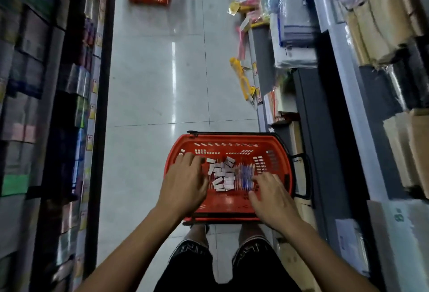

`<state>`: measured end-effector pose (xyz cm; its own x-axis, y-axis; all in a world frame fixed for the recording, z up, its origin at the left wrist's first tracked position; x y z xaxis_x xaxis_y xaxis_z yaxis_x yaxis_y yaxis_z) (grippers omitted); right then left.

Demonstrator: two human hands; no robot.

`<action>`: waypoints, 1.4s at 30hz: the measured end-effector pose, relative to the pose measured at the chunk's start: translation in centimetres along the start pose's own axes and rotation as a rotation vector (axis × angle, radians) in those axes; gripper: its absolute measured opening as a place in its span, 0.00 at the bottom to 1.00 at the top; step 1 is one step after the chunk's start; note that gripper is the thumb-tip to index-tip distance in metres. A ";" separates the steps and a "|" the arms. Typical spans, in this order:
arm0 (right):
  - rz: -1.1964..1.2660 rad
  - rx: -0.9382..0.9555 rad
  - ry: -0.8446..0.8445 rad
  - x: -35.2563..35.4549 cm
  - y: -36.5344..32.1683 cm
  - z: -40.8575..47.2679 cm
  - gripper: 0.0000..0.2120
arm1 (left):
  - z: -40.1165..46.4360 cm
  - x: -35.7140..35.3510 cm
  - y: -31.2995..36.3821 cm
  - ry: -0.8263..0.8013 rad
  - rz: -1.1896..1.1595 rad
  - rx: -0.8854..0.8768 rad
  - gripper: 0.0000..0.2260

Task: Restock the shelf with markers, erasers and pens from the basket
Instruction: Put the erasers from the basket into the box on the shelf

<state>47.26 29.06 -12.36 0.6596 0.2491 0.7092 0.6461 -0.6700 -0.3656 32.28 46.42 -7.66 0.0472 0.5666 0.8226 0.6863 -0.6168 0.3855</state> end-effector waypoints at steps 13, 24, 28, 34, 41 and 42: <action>0.056 -0.028 -0.351 -21.4 12.6 24.6 0.07 | 15.2 -28.1 -8.9 -0.359 -0.207 0.180 0.18; -0.125 0.139 -0.251 -30.6 15.3 34.3 0.17 | 17.9 -40.4 -14.5 -0.275 -0.721 0.600 0.06; -0.163 0.176 -0.183 -30.3 15.6 34.1 0.16 | 18.1 -40.7 -14.7 -0.268 -0.760 0.607 0.06; 0.236 -0.030 -0.146 -28.5 15.4 32.2 0.04 | 18.0 -40.2 -14.5 -0.279 -0.858 0.672 0.06; 0.771 -0.195 -0.399 -31.7 12.6 28.4 0.11 | 18.2 -42.7 -11.3 -0.425 -1.416 0.765 0.10; 0.640 -0.185 -0.318 -30.9 13.0 28.8 0.09 | 18.2 -42.9 -11.4 -0.413 -1.434 0.788 0.11</action>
<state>46.35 32.83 -56.36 0.9833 -0.0585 0.1720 0.0406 -0.8519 -0.5221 35.65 39.10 -54.94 -0.8059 0.5620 -0.1861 0.5049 0.8166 0.2796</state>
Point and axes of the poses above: each hand's wrist, its own z-axis towards the middle knuckle, its own x-axis out of the back of the hand, y = z × x, the point moved 9 cm from there along z, towards the middle knuckle, and after that the axes turned 9 degrees about -y, right-handed, at the moved point
